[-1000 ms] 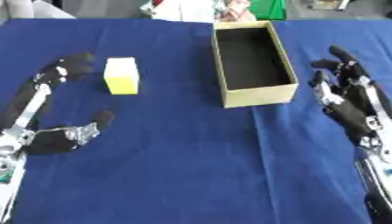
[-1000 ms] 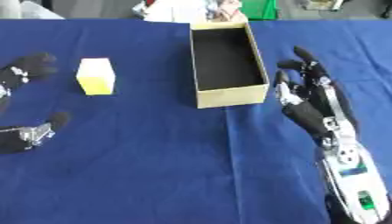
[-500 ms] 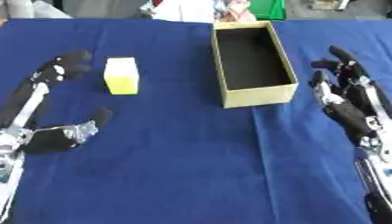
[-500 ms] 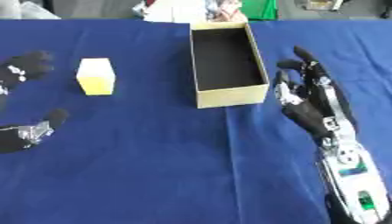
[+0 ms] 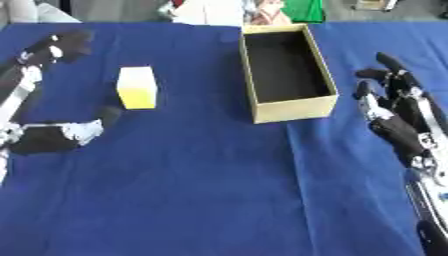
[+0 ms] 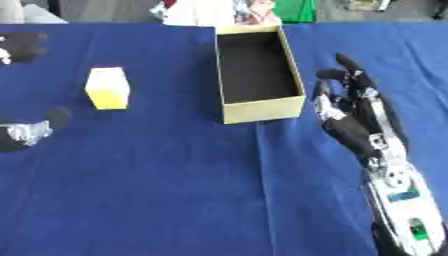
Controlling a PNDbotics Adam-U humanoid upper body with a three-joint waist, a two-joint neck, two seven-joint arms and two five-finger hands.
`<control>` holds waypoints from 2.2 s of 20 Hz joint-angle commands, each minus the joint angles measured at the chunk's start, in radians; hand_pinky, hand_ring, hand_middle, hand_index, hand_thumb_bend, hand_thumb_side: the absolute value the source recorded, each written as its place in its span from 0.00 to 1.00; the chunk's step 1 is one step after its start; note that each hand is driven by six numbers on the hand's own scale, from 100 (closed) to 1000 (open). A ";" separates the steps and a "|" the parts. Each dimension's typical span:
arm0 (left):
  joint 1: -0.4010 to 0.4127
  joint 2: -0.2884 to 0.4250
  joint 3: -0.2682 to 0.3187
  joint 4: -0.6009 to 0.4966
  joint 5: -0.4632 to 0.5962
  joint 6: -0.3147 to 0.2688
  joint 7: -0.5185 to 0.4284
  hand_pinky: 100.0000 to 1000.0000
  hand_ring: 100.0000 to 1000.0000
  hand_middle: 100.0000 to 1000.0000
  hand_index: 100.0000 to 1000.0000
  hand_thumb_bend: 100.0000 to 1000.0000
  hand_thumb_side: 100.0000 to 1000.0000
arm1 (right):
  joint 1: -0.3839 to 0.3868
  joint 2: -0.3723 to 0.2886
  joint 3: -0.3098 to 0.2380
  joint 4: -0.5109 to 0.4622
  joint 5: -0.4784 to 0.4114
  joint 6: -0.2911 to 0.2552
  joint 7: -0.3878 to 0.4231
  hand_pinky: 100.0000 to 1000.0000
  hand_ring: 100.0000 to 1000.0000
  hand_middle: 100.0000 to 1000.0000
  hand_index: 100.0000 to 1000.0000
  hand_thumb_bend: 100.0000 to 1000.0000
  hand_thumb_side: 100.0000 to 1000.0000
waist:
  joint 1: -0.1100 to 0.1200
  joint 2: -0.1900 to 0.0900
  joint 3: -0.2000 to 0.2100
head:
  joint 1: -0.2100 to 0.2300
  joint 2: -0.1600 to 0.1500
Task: Pick up objects on the table and place them in the box.
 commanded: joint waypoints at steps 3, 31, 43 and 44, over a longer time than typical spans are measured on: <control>-0.106 0.185 -0.049 0.079 0.056 0.012 -0.046 0.80 0.83 0.87 0.95 0.39 0.34 | -0.004 -0.028 0.001 -0.016 0.007 0.003 0.003 0.74 1.00 0.71 0.97 0.00 0.21 | 0.011 -0.024 -0.007 | 0.000 -0.009; -0.619 -0.018 -0.165 0.927 -0.218 -0.116 -0.344 0.79 0.82 0.87 0.94 0.45 0.24 | 0.013 -0.030 0.018 -0.005 0.006 0.005 0.021 0.74 1.00 0.71 0.97 0.00 0.22 | 0.029 -0.055 -0.041 | 0.005 0.013; -0.625 -0.065 -0.151 1.009 -0.344 -0.121 -0.311 0.78 0.82 0.87 0.94 0.47 0.25 | 0.012 -0.029 0.020 -0.005 0.005 0.005 0.024 0.74 1.00 0.71 0.97 0.00 0.22 | 0.030 -0.056 -0.046 | 0.007 0.012; -0.621 -0.068 -0.153 1.014 -0.349 -0.121 -0.314 0.78 0.81 0.84 0.94 0.47 0.26 | 0.011 -0.029 0.020 -0.005 0.005 0.005 0.024 0.74 1.00 0.71 0.97 0.00 0.22 | 0.029 -0.055 -0.047 | 0.008 0.011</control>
